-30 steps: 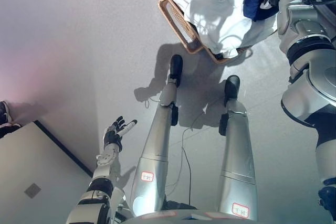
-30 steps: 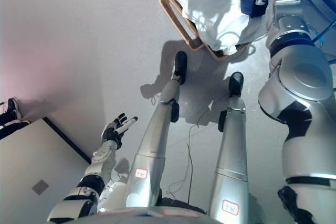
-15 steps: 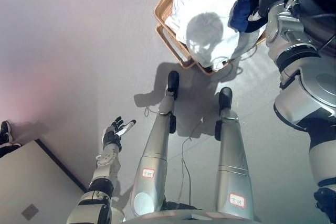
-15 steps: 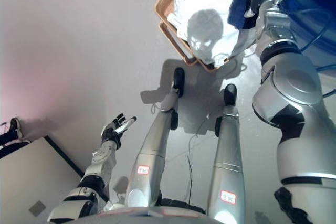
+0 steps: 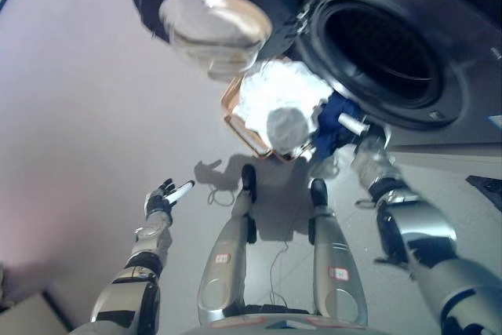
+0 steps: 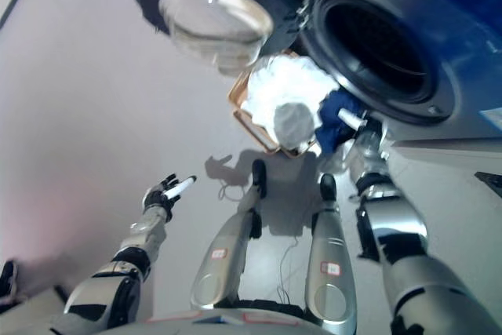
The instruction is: Put the clothes in the basket into the washing machine.
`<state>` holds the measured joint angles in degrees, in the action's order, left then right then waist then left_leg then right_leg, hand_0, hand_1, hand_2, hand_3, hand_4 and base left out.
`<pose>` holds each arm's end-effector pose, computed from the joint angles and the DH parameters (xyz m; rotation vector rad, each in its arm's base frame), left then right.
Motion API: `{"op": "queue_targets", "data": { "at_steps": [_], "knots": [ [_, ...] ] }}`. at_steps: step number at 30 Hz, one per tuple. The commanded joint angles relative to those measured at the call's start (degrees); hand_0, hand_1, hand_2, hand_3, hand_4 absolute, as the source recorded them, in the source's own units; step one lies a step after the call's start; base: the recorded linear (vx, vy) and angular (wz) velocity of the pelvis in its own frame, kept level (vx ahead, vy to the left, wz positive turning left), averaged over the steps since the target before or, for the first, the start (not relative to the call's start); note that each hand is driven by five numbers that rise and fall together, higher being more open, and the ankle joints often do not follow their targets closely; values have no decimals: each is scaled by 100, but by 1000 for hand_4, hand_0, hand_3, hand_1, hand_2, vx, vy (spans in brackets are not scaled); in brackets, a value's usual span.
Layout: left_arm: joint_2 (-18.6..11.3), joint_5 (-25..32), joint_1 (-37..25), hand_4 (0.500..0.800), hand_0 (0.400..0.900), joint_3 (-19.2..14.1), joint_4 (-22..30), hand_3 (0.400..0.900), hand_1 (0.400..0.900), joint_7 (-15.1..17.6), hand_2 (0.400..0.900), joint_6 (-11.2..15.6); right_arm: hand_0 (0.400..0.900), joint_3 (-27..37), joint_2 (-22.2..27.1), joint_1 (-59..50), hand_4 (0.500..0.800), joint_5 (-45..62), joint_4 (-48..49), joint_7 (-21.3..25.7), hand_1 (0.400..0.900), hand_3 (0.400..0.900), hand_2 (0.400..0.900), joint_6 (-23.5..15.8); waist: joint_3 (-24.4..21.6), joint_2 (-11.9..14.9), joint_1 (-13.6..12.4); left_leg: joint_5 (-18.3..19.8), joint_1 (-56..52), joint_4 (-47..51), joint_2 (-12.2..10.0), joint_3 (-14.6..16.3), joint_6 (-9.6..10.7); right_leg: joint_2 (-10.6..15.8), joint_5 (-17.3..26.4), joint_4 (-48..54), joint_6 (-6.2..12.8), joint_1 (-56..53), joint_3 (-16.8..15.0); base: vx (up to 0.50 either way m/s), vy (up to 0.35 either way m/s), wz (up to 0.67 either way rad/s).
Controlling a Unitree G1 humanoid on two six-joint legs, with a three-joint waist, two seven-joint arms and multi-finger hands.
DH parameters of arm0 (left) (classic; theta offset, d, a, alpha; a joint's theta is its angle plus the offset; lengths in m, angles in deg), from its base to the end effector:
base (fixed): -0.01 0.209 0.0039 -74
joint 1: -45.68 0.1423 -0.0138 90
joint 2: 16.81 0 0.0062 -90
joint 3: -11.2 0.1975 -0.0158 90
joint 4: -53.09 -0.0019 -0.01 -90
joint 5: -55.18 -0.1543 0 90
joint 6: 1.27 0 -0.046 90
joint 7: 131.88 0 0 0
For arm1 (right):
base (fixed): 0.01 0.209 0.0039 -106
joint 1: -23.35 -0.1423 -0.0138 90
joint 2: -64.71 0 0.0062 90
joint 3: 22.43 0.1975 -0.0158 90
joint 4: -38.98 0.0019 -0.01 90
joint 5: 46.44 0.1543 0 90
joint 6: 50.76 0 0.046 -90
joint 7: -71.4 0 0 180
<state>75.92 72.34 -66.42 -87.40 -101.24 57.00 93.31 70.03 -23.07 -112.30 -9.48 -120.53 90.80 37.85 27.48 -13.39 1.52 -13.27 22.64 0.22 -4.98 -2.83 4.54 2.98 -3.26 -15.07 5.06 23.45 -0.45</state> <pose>0.2408 0.2330 -0.0679 -0.1007 0.6194 0.4409 0.3449 -0.2249 0.0391 0.3163 0.3878 -0.5727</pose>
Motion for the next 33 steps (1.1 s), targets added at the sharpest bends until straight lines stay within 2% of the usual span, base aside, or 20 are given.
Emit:
{"op": "queue_targets", "data": {
  "at_steps": [1, 5, 9, 12, 16, 18, 19, 27, 33],
  "knots": [
    [-286, 193, -271, 800, 900, 103, -554, 900, 900, 133, 900, 4, 400, 610, -188, -124, 500, 570, 751, -225, 400, 400, 400, -469, -10, -143, 61, 576, -260, -274, -184, 16, 212, 253, 959, 1255, 8, -763, 77, 120, -64, 1],
    [-324, 185, -200, 800, 900, 171, -655, 900, 900, 59, 900, -26, 400, 1104, -445, -14, 500, 968, 926, -367, 400, 400, 400, -548, -422, -197, 5, 624, -512, -36, -87, 98, 66, 123, 972, 1561, -81, -1036, 157, 92, -41, 1],
    [-340, 191, -70, 800, 900, 139, -637, 900, 900, 30, 900, -25, 400, 1168, -388, -274, 500, 1107, 904, -389, 400, 400, 400, -636, -668, -235, -64, 660, -618, 62, -34, 117, 23, 34, 977, 1745, -139, -1183, 195, 63, -37, -3],
    [-305, 159, 130, 800, 900, 63, -574, 900, 900, -4, 900, -14, 400, 1130, -196, -618, 500, 1113, 880, -346, 400, 400, 400, -677, -798, -291, -104, 674, -618, 147, -18, 129, -6, -4, 975, 1813, -158, -1201, 187, 57, -22, 3],
    [-237, 133, 430, 800, 900, -103, -296, 900, 900, -28, 900, 40, 400, 751, 260, -1560, 500, 1153, 973, -196, 400, 400, 400, -785, -734, -419, -187, 698, -579, 198, -40, 121, -53, -30, 931, 1696, -155, -1168, 148, 14, -15, -2],
    [-116, 105, 664, 800, 900, -158, -175, 900, 900, -35, 900, 54, 776, 630, 374, -1821, 726, 1127, 1036, -119, 776, 776, 776, -850, -697, -459, -222, 650, -503, 285, -38, 79, -82, -52, 944, 1671, -164, -1095, 122, 10, -20, -8],
    [-92, 94, 748, 800, 900, -190, -70, 900, 900, -36, 900, 64, 900, 560, 460, -2030, 800, 1139, 1073, -72, 900, 900, 900, -906, -688, -490, -259, 640, -464, 348, -34, 67, -92, -58, 939, 1658, -164, -1041, 118, 1, -18, -5],
    [221, 57, 1138, 800, 900, -282, 494, 900, 900, -162, 900, 92, 900, 180, 1029, -2624, 800, 1132, 1125, 52, 900, 900, 900, -1135, -455, -820, -335, 652, -338, 423, -132, 20, -83, -19, 967, 1599, -156, -923, 70, 12, 3, -2],
    [346, 61, 1263, 800, 900, -247, 536, 900, 900, -193, 900, 80, 900, 130, 1046, -2486, 800, 1140, 899, -61, 900, 900, 900, -1062, -454, -969, -291, 657, -380, 392, -125, 34, -63, 10, 979, 1569, -147, -988, -1, 47, 28, -5]
  ]
}}
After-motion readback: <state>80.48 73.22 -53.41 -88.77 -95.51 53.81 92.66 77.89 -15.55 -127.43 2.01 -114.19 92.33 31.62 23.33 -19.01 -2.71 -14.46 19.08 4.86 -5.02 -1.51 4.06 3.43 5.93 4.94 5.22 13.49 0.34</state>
